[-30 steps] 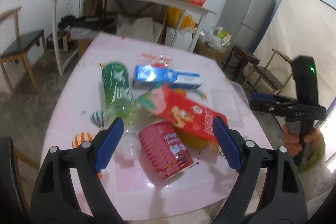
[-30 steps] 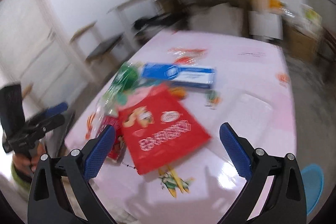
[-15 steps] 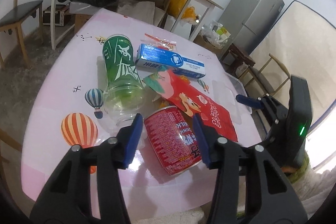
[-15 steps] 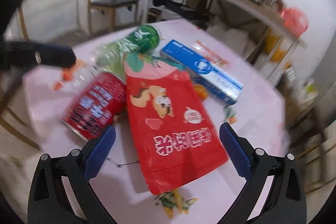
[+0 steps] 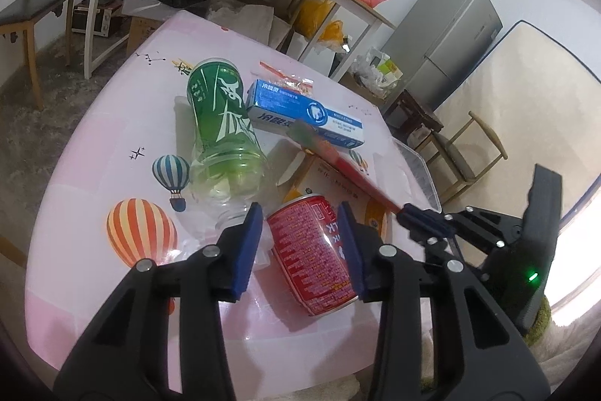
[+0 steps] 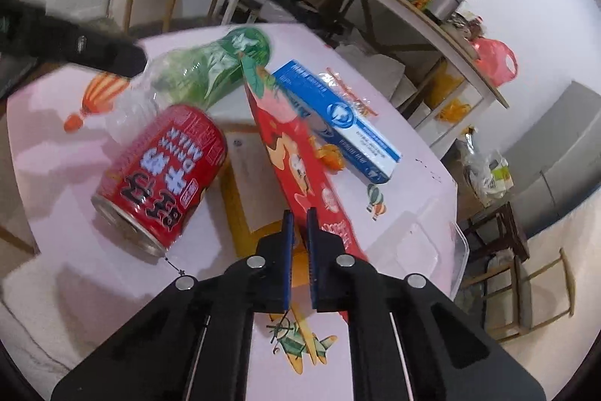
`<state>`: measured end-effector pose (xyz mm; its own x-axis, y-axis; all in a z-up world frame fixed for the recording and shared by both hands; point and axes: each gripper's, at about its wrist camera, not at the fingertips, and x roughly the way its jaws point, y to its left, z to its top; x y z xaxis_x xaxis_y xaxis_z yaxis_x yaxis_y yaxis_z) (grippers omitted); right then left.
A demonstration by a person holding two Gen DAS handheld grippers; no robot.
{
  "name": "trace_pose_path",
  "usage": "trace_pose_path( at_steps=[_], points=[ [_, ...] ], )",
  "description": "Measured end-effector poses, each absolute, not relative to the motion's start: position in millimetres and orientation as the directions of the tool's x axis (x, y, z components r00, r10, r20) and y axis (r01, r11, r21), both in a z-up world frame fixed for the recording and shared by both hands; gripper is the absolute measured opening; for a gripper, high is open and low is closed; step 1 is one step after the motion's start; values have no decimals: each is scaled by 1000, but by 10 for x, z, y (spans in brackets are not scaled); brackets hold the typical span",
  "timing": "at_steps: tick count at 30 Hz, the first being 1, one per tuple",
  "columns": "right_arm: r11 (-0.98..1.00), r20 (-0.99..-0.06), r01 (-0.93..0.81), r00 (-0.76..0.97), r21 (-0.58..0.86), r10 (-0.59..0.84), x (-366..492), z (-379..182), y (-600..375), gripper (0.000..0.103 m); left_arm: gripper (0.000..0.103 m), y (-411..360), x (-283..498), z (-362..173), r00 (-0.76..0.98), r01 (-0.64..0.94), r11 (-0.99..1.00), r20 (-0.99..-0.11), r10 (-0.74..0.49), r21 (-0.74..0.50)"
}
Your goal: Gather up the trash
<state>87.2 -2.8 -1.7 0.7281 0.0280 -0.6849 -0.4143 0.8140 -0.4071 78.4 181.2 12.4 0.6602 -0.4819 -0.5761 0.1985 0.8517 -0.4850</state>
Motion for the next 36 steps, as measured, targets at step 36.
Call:
trace_pose_path(
  at_steps=[36],
  points=[
    [869, -734, -23, 525, 494, 431, 1123, -500, -2235, 6, 53, 157, 896, -153, 414, 280, 828, -717, -561, -486]
  ],
)
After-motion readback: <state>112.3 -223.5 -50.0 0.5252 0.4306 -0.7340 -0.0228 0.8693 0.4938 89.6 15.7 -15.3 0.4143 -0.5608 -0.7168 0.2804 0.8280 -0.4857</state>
